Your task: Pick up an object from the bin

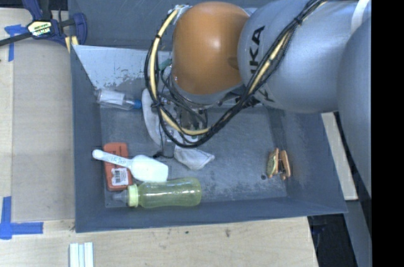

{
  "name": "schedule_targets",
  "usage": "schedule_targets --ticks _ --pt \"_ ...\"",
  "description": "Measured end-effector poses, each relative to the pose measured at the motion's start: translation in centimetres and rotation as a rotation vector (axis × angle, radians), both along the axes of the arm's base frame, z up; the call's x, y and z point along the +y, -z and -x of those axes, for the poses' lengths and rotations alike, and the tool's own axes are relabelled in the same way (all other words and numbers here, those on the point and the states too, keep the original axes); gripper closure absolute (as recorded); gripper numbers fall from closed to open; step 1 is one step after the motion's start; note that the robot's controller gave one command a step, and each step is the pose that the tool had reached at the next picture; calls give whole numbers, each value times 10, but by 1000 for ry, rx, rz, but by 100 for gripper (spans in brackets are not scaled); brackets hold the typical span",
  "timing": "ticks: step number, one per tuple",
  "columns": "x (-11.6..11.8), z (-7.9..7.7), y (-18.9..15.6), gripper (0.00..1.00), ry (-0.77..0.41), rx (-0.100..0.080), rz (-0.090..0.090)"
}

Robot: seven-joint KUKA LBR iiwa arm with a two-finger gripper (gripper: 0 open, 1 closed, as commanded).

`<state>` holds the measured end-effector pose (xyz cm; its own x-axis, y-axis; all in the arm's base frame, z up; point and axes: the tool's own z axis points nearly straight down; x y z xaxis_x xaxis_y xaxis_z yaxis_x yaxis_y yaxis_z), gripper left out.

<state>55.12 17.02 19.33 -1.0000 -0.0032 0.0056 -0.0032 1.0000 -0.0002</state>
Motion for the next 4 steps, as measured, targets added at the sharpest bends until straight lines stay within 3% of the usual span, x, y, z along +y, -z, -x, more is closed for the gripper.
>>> schedule_targets --ticks 1,2,3,4 --pt "-1 -2 -5 0 3 -8 -2" --pt "-21 -12 39 0 32 -16 -4" --pt "-55 -14 106 0 16 -12 -1" --pt "-87 -33 116 100 63 -14 -2"
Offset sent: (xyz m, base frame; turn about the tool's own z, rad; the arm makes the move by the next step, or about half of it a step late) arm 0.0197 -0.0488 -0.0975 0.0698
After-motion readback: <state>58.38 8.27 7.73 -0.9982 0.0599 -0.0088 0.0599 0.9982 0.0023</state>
